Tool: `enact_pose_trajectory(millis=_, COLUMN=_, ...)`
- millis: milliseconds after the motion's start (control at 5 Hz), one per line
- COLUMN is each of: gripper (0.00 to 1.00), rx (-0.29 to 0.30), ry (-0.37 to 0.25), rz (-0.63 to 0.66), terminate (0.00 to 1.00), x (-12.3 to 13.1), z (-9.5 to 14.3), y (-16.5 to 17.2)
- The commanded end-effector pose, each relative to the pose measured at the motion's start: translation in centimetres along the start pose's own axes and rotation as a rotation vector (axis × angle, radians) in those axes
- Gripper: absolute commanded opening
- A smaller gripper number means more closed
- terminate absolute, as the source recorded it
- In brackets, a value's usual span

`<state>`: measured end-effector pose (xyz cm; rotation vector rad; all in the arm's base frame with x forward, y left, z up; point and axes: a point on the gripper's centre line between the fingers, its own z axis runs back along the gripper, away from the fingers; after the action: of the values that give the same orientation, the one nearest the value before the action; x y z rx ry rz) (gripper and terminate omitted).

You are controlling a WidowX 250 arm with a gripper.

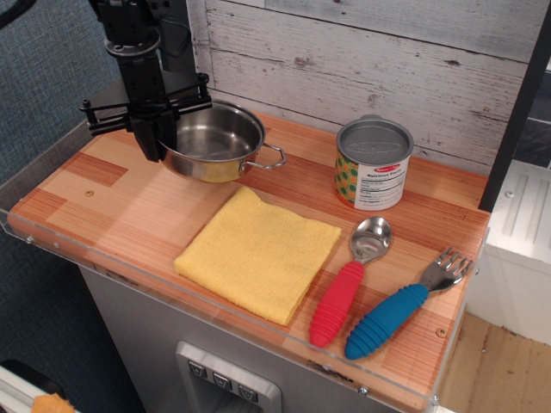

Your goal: Place the pot on top of the orange towel

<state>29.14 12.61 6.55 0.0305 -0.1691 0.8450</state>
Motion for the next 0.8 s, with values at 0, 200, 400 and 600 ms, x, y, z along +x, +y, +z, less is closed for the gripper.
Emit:
enact_pose_trajectory(millis=0, gripper=0.0, rx=-0.053, ry=-0.029, rz=-0.047, terminate=0.0, x=-1.4, z=1.8, y=0.4)
enact_pose_trajectory(millis=200, gripper=0.0, rx=-0.076, ry=-0.012, rz=-0.087, terminate=0.0, x=-2.5, z=1.5, y=0.2)
enact_pose_trajectory(millis=400, gripper=0.0, rx=-0.093, ry=-0.012, rz=-0.113, terminate=0.0, x=-3.7, z=1.5, y=-0.3)
enact_pose_trajectory(millis=600, gripper=0.0, rx=-0.104, ry=-0.013, rz=-0.12, terminate=0.0, x=-4.7, z=1.5, y=-0.6)
